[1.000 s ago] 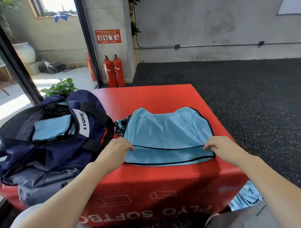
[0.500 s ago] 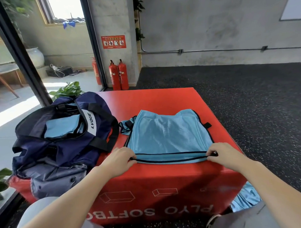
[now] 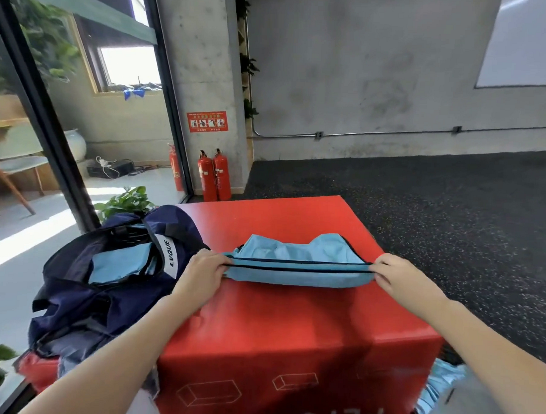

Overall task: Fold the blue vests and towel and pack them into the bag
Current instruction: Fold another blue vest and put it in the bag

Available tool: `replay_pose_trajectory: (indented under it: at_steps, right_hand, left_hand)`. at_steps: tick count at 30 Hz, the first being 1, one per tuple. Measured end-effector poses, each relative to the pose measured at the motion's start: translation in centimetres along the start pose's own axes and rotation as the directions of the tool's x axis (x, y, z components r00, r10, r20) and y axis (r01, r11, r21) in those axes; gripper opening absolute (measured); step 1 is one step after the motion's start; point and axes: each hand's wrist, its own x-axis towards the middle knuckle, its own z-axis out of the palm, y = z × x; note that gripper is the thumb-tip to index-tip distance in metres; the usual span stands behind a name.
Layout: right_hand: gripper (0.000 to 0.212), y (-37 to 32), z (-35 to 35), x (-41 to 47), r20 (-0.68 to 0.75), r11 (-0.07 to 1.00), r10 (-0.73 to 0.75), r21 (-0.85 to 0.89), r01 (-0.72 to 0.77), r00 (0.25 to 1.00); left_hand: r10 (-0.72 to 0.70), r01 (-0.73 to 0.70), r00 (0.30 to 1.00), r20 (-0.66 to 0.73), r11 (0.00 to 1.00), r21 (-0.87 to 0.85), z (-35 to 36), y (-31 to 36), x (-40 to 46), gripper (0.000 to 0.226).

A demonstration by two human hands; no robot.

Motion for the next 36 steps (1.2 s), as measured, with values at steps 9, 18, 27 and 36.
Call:
replay_pose_trajectory:
  at_steps: [9, 18, 27, 36]
  right_hand:
    - [0.019, -2.9, -18.9, 10.1, -0.24, 0.758, 0.539, 0.556, -0.341, 0.807]
    - [0.027, -5.3, -36.7, 13.9, -0.352, 0.748, 0.51, 0.632, -0.203, 0.784]
    - [0.018, -6.9, -43.5, 13.5, -0.218, 0.566, 0.533, 0.81, -0.154, 0.818]
    - [0.009, -6.2, -39.8, 14.9, -0.152, 0.55, 0.505, 0.816, -0.181, 0.85]
  left_hand:
    - [-0.092, 0.044, 0.934, -0.344, 0.988, -0.147, -15.5, 9.1, 10.4, 0.021]
    - [-0.046, -0.043, 0.874, -0.484, 0.984, -0.172, -33.8, 17.1, 14.3, 0.016]
    - [-0.058, -0.086, 0.884, -0.463, 0.955, -0.283, -41.5, 19.4, 12.0, 0.015]
    - [-0.096, -0.01, 0.906, -0.412, 0.968, -0.249, -39.1, 15.9, 11.3, 0.015]
